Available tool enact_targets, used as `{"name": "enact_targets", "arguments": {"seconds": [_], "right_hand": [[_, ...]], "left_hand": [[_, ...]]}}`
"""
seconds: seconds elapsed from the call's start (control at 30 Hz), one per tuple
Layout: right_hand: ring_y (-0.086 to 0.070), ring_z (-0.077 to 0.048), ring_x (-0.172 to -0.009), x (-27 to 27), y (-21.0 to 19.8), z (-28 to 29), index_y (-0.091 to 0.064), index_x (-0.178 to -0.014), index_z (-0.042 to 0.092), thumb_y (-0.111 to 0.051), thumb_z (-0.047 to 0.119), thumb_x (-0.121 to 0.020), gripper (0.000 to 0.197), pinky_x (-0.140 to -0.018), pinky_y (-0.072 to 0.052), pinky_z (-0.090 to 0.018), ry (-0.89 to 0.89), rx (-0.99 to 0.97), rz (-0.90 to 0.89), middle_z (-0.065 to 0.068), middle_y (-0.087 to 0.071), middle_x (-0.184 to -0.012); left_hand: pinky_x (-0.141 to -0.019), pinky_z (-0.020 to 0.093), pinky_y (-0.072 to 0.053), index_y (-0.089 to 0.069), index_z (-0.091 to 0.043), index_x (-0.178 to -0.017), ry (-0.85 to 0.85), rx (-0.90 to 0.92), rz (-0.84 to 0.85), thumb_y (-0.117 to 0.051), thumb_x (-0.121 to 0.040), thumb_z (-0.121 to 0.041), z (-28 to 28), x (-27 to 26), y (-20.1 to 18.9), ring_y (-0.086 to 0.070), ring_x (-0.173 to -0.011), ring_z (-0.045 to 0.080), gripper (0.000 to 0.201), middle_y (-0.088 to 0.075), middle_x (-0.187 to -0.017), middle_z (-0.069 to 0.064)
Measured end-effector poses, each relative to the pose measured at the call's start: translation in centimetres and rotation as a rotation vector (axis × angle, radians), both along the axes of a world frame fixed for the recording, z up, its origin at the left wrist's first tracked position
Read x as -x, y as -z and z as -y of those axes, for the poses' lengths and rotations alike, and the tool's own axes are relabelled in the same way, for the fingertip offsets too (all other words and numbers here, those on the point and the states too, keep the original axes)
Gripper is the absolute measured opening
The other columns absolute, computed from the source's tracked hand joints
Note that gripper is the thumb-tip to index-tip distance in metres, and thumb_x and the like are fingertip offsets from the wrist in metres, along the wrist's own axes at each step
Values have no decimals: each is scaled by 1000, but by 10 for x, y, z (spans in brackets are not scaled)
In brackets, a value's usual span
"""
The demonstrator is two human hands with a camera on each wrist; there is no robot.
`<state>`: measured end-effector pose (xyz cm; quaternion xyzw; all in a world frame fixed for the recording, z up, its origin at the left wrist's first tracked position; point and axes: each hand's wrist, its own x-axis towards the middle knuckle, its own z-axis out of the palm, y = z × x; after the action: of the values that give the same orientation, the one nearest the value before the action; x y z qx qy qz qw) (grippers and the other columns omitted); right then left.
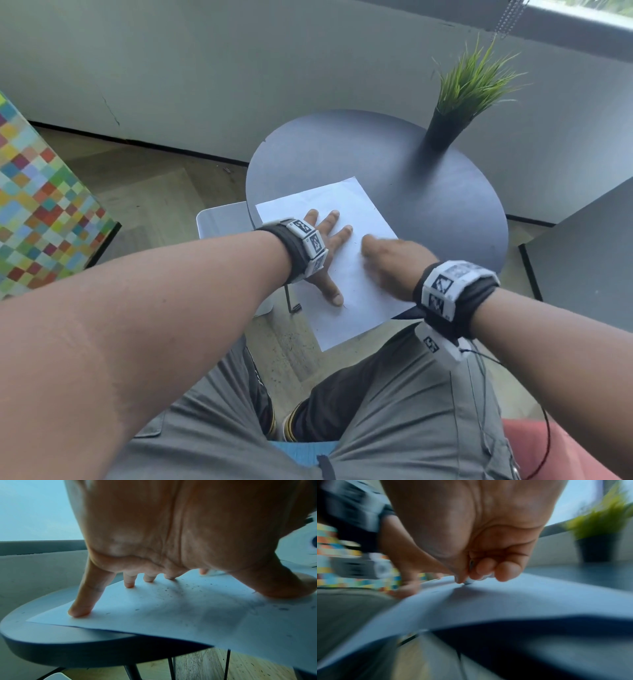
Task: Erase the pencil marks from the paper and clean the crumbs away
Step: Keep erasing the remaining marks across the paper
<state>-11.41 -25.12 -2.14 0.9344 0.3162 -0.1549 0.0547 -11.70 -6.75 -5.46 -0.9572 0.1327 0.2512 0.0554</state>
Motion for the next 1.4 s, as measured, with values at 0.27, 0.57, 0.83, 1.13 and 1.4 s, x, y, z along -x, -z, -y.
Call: {"name": "enact_targets", "arguments": {"seconds": [0.27,0.57,0.83,1.13,1.4], "right_hand": [[-58,-32,-80,-7,0,24,-38,-97,20,-35,40,-98,20,-71,-52,-41,108,7,7,-4,-61,-91],[-52,-29,-76,-8,0,8,-33,-96,18,-35,32,-98,14,-65,-46,-37,32,39,19,-1,-52,-87],[-53,-29,-95,-43,-4,18,-47,-109,18,-39,32,-100,18,-80,-48,-40,307,-139,-29,-4,-60,-105],[-61,-23,-73,-19,-30,57,-53,-106,19,-44,17,-95,14,-64,-53,-36,581,-549,-291,-6,-58,-87],[-52,-24,-77,8,-5,58,-45,-92,17,-53,24,-87,12,-58,-36,-30,592,-269,-265,0,-53,-81]], "left_hand": [[-117,62,-16,20,-31,-154,13,6,-2,-54,-36,-100,-1,-1,0,6,-147,47,155,21,-164,6],[-118,61,-14,21,-30,-154,13,-16,-2,-56,-41,-98,2,-1,0,7,-147,48,153,21,-164,7],[-117,65,-14,16,-35,-155,-85,28,-11,-54,-40,-100,2,-2,-2,10,-149,43,149,21,-164,2],[-77,38,-39,-61,-21,-112,-171,28,64,-53,-85,-67,28,-11,-44,-48,-92,31,55,-48,-116,8],[-96,35,-42,-57,-14,-120,-365,166,198,-59,-90,-47,8,-23,-35,-45,-120,34,44,-50,-128,11]]}}
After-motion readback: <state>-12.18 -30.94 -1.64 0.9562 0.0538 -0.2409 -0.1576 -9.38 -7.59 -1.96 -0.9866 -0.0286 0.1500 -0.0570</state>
